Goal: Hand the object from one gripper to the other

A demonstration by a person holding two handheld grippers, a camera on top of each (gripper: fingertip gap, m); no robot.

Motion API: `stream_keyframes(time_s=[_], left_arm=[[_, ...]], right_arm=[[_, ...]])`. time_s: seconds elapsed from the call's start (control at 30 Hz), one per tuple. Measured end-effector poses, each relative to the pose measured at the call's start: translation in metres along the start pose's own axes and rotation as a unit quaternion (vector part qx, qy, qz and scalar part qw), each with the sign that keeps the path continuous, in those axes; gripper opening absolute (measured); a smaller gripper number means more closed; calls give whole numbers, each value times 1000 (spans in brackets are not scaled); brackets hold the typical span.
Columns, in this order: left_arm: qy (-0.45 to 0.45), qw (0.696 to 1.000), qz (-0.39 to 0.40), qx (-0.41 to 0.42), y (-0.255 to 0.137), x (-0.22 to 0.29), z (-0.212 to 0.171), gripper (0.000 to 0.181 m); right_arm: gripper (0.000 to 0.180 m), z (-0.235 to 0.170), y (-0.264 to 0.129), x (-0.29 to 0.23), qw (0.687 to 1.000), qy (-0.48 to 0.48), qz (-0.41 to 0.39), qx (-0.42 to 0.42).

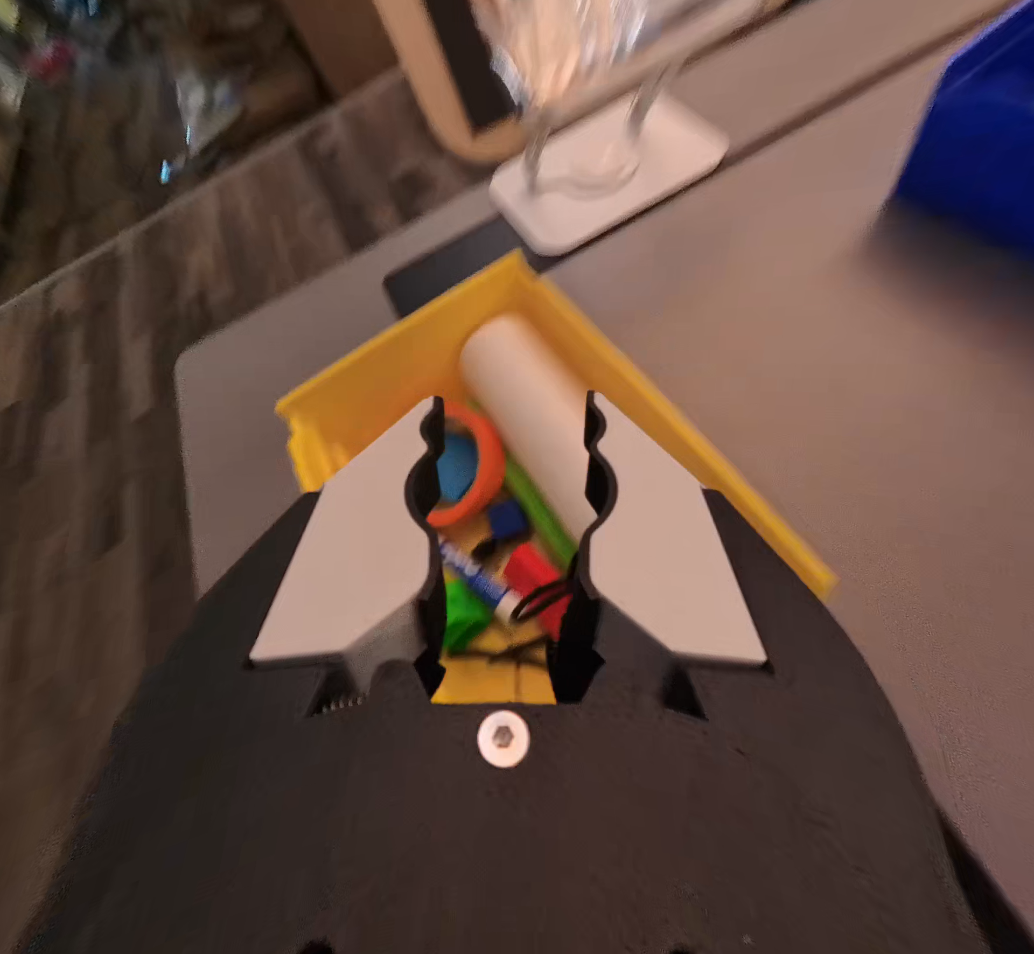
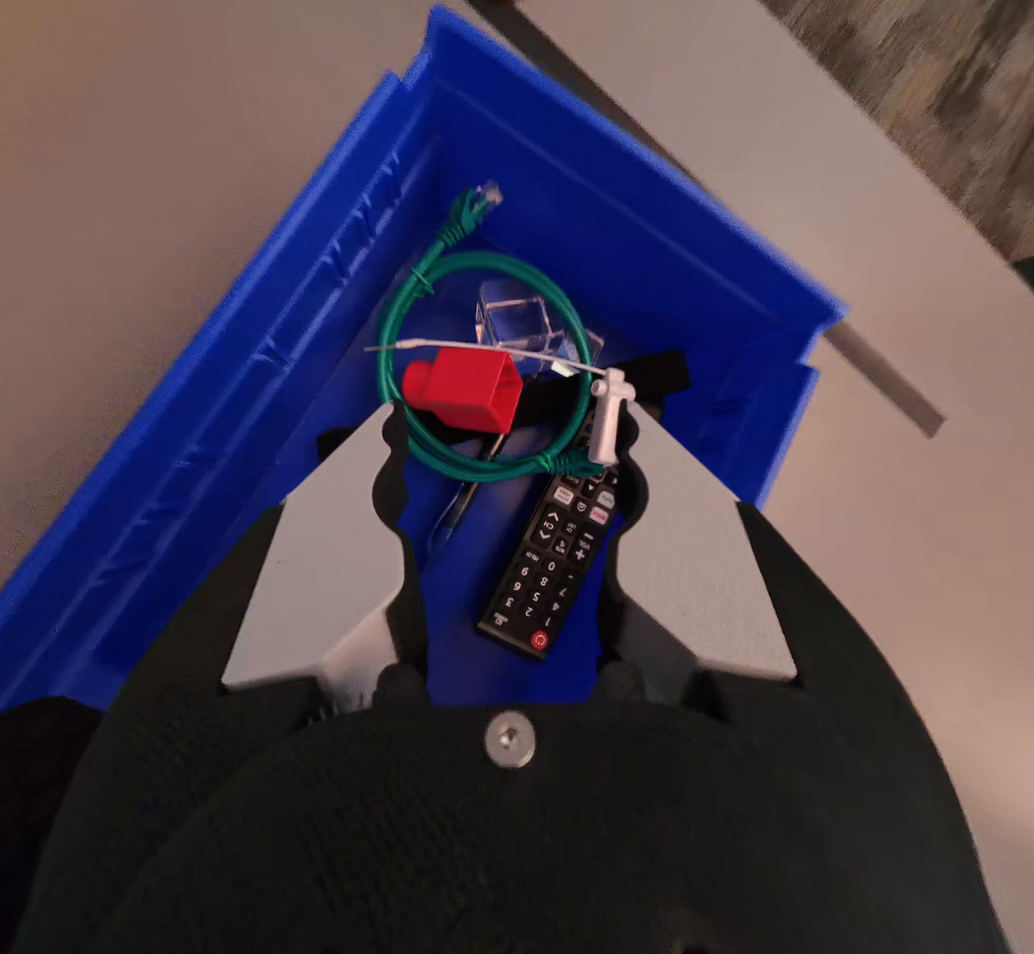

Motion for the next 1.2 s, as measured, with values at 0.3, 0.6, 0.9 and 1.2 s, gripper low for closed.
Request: stream_keyframes(time_s=[0.3,0.6,0.9,1.2], left_arm=[[-51,951,71,-296,43,-39,-105,39],[-91,896,123,-417,47,-49,-147,49],[-129,889,119,-423,55,-51,-153,48],[-130,887,122,-426,56,-48,-151,51]], right_arm=[[73,15,-13,-10,999,-33,-17,20],[69,2,-1,-8,1000,-26,-4,-9],[67,0,-1,-9,1000,-28,1,-11],[64,-1,0,-10,1000,-29,6,-11]])
Point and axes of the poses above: each gripper's, where its closed fingertips meet, y out along the fingers, z out of its top, x = y × z across the jaws, the point moved 1 cm from there along -y, back along the fingers, and after that the axes turned 12 degrees about -x, right-handed, at the moved point
